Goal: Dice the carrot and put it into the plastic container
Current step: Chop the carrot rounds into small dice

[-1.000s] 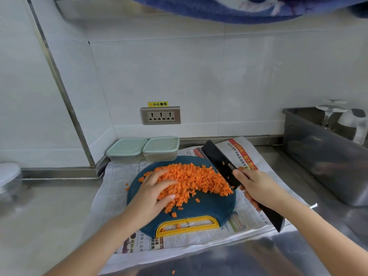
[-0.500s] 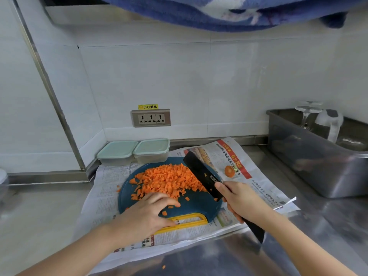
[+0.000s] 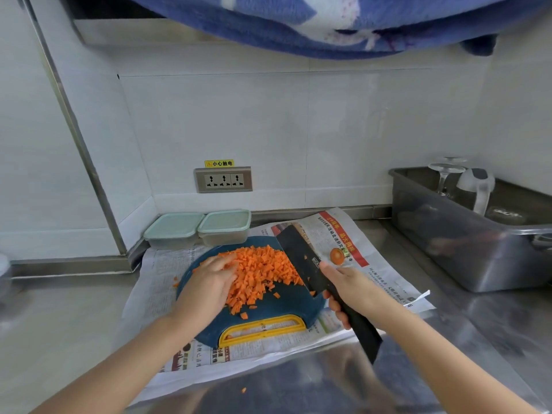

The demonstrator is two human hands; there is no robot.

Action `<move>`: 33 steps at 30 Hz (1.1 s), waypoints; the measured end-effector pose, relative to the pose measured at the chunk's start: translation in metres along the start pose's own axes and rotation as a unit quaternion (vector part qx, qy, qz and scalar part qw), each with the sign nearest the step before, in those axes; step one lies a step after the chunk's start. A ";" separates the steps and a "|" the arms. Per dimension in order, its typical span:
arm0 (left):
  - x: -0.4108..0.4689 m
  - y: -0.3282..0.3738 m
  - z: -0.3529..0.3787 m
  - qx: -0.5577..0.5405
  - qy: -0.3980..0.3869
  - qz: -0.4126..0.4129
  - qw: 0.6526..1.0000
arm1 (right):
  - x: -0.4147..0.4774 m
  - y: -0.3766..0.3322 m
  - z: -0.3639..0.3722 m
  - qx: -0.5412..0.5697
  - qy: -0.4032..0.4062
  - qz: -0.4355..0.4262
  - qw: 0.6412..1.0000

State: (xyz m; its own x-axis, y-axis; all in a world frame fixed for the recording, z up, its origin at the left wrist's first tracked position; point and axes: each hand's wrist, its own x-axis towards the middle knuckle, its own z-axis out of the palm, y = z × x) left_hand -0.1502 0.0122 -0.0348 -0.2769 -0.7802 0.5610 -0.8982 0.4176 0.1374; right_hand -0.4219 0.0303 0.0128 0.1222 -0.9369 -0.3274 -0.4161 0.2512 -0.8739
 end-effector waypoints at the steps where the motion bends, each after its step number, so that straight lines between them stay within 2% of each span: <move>1: 0.002 0.008 0.000 -0.015 -0.012 -0.021 1.000 | -0.001 -0.004 0.002 0.039 -0.017 0.031 0.999; 3: 0.004 0.030 0.000 -0.049 -0.065 0.002 0.997 | -0.001 -0.011 0.008 0.082 -0.037 0.057 0.994; 5: 0.007 0.056 0.001 -0.047 -0.116 0.066 0.990 | 0.001 -0.019 0.013 0.096 -0.043 0.050 0.993; 8: 0.014 0.079 0.009 -0.061 -0.134 0.140 0.979 | 0.001 -0.030 0.021 0.123 -0.055 0.043 0.990; 10: 0.017 0.081 0.017 -0.060 -0.118 0.154 0.979 | 0.000 -0.035 0.023 0.128 -0.055 0.045 0.989; 13: 0.017 0.080 0.022 -0.084 -0.113 0.144 0.980 | -0.002 -0.037 0.024 0.125 -0.055 0.054 0.989; 21: 0.014 0.073 0.034 -0.061 -0.102 0.117 0.986 | 0.001 -0.038 0.029 0.106 -0.065 0.055 0.991; 26: 0.013 0.056 0.031 -0.038 -0.075 0.038 0.996 | 0.001 -0.041 0.022 0.107 -0.049 0.027 0.993; 28: 0.011 0.045 0.030 -0.007 -0.095 0.007 0.995 | -0.002 -0.037 0.013 0.107 -0.062 0.028 0.992; 31: 0.017 0.035 0.030 0.062 -0.062 -0.015 0.996 | -0.007 -0.029 0.000 0.085 -0.084 0.052 0.991; 33: 0.022 0.035 0.025 0.014 -0.069 -0.071 0.995 | -0.009 -0.026 -0.004 0.051 -0.082 0.068 0.993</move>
State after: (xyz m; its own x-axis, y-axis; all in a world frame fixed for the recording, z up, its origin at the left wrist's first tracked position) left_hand -0.1964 -0.0024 -0.0380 -0.1883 -0.8875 0.4205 -0.9401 0.2867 0.1843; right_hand -0.4161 0.0308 0.0397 0.2202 -0.8421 -0.4923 -0.3475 0.4039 -0.8462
